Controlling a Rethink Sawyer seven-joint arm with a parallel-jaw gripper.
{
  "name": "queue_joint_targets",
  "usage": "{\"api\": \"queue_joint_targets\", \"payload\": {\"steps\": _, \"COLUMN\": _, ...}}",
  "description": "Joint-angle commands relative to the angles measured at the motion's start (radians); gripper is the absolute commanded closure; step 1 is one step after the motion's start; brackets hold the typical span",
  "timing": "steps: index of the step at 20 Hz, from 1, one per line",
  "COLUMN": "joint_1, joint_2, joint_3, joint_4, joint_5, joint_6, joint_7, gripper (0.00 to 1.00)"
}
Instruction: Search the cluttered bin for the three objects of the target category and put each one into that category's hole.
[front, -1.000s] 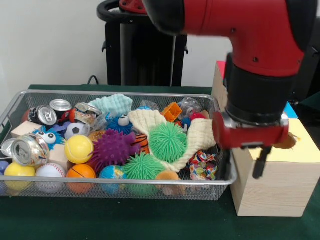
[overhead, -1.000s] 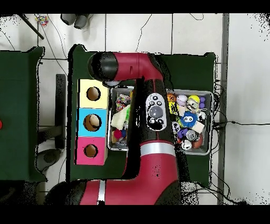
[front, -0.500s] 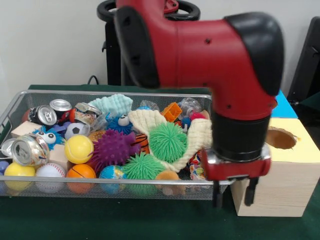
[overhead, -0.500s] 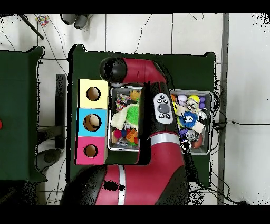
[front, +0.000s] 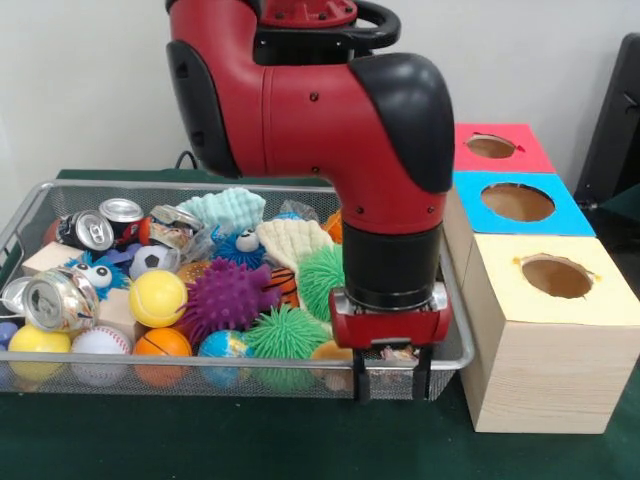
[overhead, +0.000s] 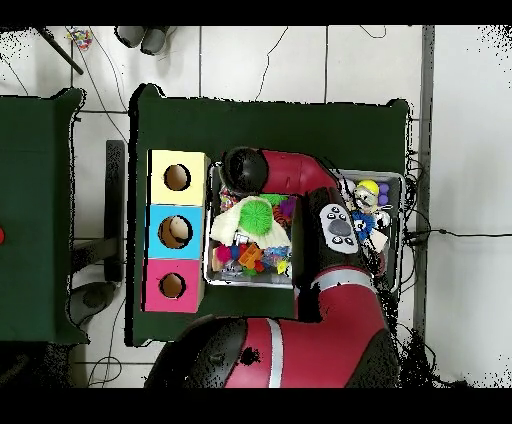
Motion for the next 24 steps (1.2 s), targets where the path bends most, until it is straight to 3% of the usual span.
{"api": "queue_joint_targets", "payload": {"steps": 1, "joint_1": 0.034, "joint_2": -0.109, "joint_3": 0.007, "joint_4": 0.195, "joint_5": -0.013, "joint_6": 0.008, "joint_7": 0.129, "gripper": 0.00}}
{"api": "queue_joint_targets", "payload": {"steps": 6, "joint_1": 0.095, "joint_2": -0.137, "joint_3": -0.029, "joint_4": 0.141, "joint_5": 0.031, "joint_6": 0.107, "joint_7": 0.174, "gripper": 0.00}}
{"api": "queue_joint_targets", "payload": {"steps": 10, "joint_1": 0.117, "joint_2": -0.115, "joint_3": -0.034, "joint_4": 0.084, "joint_5": 0.057, "joint_6": 0.136, "joint_7": 0.189, "gripper": 0.00}}
{"api": "queue_joint_targets", "payload": {"steps": 14, "joint_1": 0.085, "joint_2": -0.103, "joint_3": 0.013, "joint_4": 0.073, "joint_5": 0.089, "joint_6": 0.137, "joint_7": 0.146, "gripper": 0.00}}
{"api": "queue_joint_targets", "payload": {"steps": 24, "joint_1": -0.012, "joint_2": -0.081, "joint_3": 0.081, "joint_4": 0.084, "joint_5": 0.081, "joint_6": 0.120, "joint_7": 0.030, "gripper": 0.00}}
